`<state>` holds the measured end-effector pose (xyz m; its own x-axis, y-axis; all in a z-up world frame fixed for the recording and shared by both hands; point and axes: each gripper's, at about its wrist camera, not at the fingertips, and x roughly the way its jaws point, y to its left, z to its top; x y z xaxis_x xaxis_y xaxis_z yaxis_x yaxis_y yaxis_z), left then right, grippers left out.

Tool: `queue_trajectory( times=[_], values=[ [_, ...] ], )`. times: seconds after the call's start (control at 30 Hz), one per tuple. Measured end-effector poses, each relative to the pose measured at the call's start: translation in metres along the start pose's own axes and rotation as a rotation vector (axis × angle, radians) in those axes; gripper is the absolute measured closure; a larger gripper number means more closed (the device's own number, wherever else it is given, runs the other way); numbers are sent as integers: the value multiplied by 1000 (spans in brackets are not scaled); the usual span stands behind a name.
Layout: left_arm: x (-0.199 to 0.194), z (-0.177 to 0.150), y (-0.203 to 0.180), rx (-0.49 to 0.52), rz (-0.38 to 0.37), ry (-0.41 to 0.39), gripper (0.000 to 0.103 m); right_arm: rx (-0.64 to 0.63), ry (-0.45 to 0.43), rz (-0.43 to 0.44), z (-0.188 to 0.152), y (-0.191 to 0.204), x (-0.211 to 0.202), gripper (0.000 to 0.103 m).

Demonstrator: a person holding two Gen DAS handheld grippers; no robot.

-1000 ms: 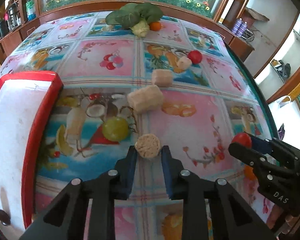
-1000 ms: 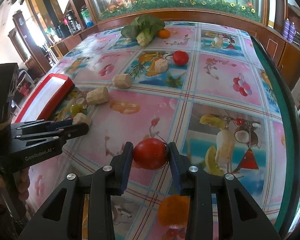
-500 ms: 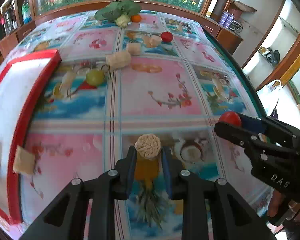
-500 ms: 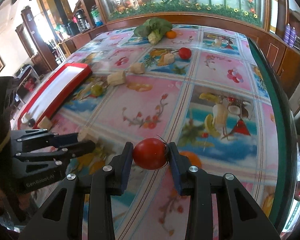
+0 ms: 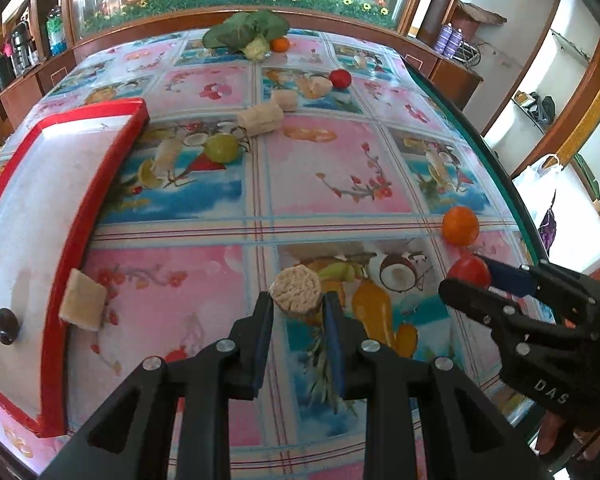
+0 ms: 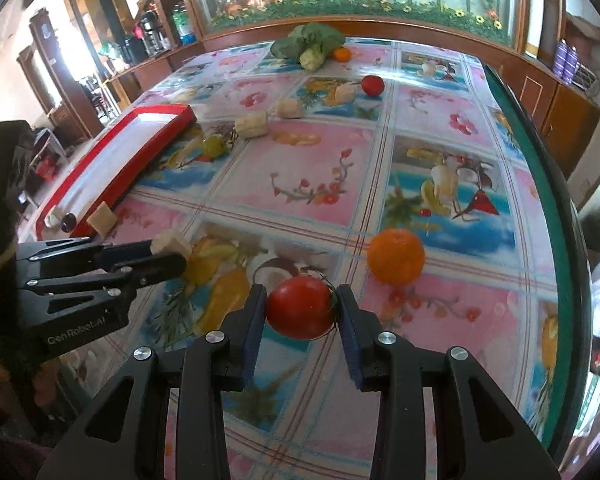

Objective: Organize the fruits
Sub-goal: 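Lift the beige bun with the left gripper while the right holds the tomato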

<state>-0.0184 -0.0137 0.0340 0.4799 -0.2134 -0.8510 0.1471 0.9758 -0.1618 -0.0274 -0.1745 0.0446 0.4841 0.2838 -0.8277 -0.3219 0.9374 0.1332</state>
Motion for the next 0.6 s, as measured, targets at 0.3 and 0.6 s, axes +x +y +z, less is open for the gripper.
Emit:
queue_trajectory(
  times=[0.3,0.6],
  values=[
    [-24,7,14,17,17,-70,75,0,-1,-5,8,27,2,68],
    [-25,7,41,-11,-21,-40,75,-26,7,-8,19,53,10,68]
  ],
)
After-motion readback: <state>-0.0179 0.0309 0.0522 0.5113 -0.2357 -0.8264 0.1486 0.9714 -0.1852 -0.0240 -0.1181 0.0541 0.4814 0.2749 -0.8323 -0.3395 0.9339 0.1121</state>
